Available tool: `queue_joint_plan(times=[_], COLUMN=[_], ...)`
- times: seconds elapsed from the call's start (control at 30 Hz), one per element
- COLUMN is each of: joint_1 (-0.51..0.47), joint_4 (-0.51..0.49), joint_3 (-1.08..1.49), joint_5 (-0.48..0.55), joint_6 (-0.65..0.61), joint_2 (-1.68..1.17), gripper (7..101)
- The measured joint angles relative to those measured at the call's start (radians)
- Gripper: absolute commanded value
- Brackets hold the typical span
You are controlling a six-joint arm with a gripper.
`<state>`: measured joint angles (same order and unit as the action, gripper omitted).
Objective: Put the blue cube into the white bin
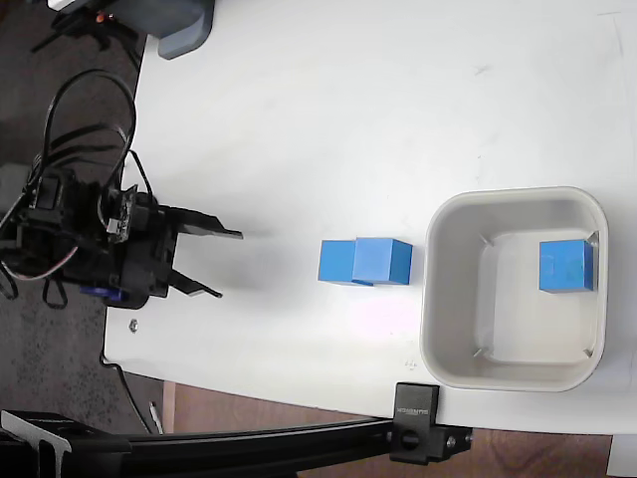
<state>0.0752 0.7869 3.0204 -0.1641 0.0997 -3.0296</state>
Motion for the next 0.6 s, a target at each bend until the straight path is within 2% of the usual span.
queue_joint_plan(times=[0.6], joint_1=[0.0], joint_4=[0.0], joint_3=[0.0], joint_5=[0.003], joint_6=[-0.008], joint_2=[-0.002], gripper=[100.0])
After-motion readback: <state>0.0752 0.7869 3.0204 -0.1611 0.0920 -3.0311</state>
